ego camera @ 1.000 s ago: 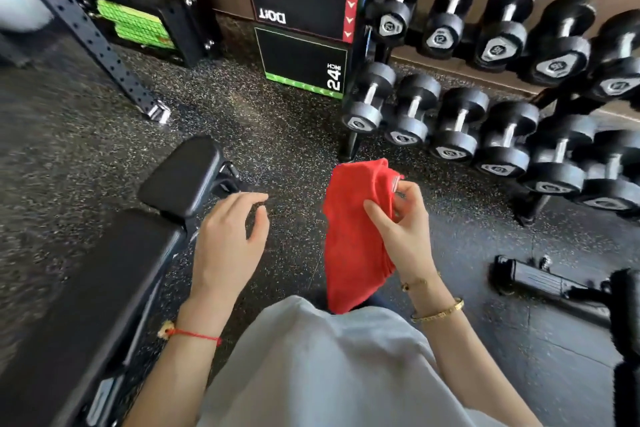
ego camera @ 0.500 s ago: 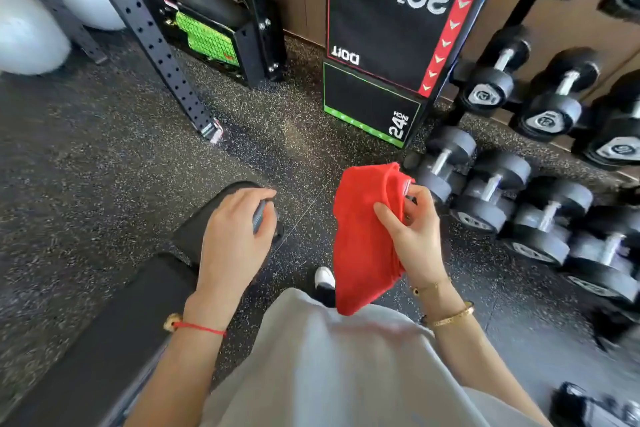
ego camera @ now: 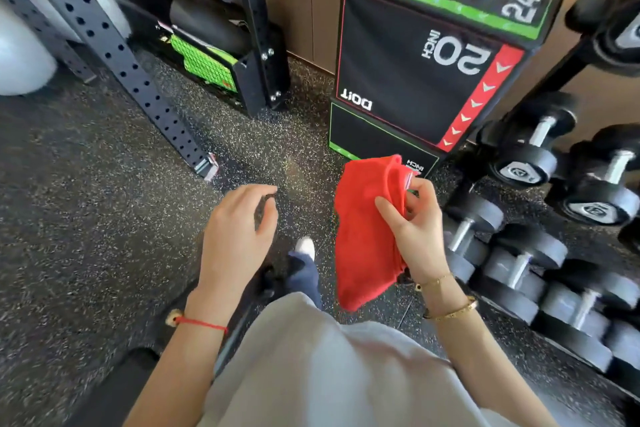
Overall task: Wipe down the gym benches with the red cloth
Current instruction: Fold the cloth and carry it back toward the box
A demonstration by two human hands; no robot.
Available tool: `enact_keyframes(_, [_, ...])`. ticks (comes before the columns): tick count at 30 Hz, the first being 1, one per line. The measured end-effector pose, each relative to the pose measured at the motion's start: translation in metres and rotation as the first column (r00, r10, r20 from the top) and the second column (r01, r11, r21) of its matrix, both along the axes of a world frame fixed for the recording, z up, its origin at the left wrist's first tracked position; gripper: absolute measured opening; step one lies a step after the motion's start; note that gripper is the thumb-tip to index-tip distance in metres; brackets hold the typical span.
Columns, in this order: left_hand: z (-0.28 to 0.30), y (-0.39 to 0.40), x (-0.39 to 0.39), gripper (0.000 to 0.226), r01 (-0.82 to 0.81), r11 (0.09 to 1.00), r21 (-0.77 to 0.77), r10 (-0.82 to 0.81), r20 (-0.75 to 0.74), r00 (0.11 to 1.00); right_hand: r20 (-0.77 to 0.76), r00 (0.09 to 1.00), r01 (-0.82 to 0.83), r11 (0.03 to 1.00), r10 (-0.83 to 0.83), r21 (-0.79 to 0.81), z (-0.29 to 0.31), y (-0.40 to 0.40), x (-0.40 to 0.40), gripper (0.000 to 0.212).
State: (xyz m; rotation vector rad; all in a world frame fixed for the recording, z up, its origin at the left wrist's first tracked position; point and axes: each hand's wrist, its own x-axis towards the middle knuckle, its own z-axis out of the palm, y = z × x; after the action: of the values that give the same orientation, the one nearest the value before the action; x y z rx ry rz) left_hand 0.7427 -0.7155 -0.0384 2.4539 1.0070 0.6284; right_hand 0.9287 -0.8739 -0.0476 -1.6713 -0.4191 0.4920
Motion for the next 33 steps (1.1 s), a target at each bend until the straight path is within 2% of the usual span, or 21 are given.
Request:
enact_keyframes(6, [-0.004,0.111,0.097,0.024,0.055,0.998,-0.02,-0.055,-0.021,0.998,-0.007,0.998,0.07,0.998,-0.07,0.003,-0.014,0.098,0.083,0.03])
enact_keyframes(15, [0.023,0.268,0.257,0.023,0.215,0.976,0.041,-0.215,-0.013,0.977,0.024,0.981,0.189,0.978,-0.192,0.083,0.01,0.242,0.217,0.027])
enact_keyframes(25, [0.021,0.359,0.421,0.022,0.338,0.94,0.051,-0.34,0.026,0.94,0.024,0.956,0.29,0.955,-0.292,0.07,0.01,0.325,0.355,0.028])
enact_keyframes(33, [0.014,0.411,0.565,0.022,0.312,0.95,0.034,-0.313,0.032,0.949,0.081,0.956,0.273,0.956,-0.282,0.102,0.007,0.408,0.524,0.029])
